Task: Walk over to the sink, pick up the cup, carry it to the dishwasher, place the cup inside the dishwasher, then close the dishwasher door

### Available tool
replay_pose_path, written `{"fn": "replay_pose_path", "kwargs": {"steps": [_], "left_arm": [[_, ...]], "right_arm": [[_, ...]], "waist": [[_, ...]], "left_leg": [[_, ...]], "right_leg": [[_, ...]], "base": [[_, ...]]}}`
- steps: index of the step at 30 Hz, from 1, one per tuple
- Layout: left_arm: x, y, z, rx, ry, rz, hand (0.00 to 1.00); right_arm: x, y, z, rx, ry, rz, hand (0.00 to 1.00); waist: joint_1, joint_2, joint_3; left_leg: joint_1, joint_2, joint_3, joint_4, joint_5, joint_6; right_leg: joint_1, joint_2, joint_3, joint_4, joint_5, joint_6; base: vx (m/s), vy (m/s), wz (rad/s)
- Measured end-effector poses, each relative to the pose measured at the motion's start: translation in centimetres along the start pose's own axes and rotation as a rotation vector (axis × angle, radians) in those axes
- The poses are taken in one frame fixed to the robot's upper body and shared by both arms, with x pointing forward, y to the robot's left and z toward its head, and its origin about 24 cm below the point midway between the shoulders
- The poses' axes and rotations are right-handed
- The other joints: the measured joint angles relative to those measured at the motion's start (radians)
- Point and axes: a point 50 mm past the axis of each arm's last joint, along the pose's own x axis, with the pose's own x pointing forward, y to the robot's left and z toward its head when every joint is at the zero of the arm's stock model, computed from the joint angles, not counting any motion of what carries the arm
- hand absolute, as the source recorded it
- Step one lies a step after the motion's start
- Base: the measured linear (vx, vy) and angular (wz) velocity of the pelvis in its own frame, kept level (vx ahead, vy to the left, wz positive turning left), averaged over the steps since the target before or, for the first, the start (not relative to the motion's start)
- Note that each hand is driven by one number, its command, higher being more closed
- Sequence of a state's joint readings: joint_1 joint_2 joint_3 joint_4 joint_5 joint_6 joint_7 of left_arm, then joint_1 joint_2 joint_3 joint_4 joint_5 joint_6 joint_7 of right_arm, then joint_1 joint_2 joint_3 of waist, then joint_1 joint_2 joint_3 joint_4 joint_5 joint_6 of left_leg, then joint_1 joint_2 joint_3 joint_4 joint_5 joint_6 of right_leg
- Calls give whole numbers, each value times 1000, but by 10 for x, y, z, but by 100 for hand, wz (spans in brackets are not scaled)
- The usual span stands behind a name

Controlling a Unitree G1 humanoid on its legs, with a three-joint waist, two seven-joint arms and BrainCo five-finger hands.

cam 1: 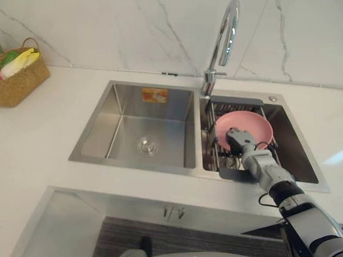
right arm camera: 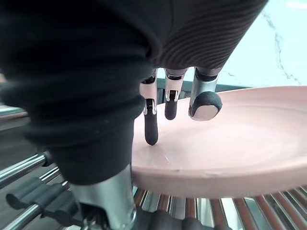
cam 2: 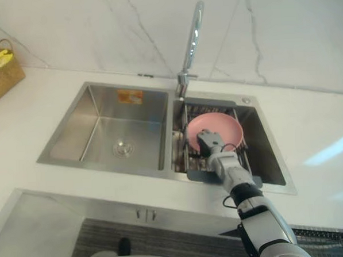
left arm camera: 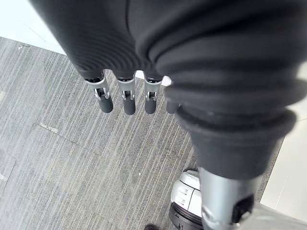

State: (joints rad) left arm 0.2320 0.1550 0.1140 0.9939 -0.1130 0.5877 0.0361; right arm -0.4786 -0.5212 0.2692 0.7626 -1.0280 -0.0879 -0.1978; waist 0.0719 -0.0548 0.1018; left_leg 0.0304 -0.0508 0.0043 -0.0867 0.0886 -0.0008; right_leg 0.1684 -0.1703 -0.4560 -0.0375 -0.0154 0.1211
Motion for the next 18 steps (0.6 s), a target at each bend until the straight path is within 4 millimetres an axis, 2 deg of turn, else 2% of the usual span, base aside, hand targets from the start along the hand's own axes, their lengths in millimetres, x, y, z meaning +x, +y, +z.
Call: {"fn": "replay_pose_path", "kwargs": {"steps": [11, 12, 18], "left_arm": [[-1, -1, 3, 0, -7, -7, 0], [-1, -1, 3, 1, -9, -8, 0], [-1, -3, 6, 2, -15, -12, 0]], "right_arm": [[0, -11, -6, -20, -9, -39, 100], [0, -12, -6, -22, -15, -41, 0], [-3, -16, -17, -13, 28, -81, 0]], "waist": [[-20, 9, 5], [-22, 11, 6], [-23, 17, 5]], "left_leg": [[-12, -2, 18, 0, -2, 3], [-11, -2, 20, 0, -2, 4], [-9, -2, 22, 0, -4, 4]], "right_leg": [[-24, -6, 12, 10, 3, 5], [-24, -7, 14, 11, 6, 10], [-24, -7, 16, 12, 6, 10]], "base": [[9, 6, -3], [24, 12, -4], [4, 2, -1]]}}
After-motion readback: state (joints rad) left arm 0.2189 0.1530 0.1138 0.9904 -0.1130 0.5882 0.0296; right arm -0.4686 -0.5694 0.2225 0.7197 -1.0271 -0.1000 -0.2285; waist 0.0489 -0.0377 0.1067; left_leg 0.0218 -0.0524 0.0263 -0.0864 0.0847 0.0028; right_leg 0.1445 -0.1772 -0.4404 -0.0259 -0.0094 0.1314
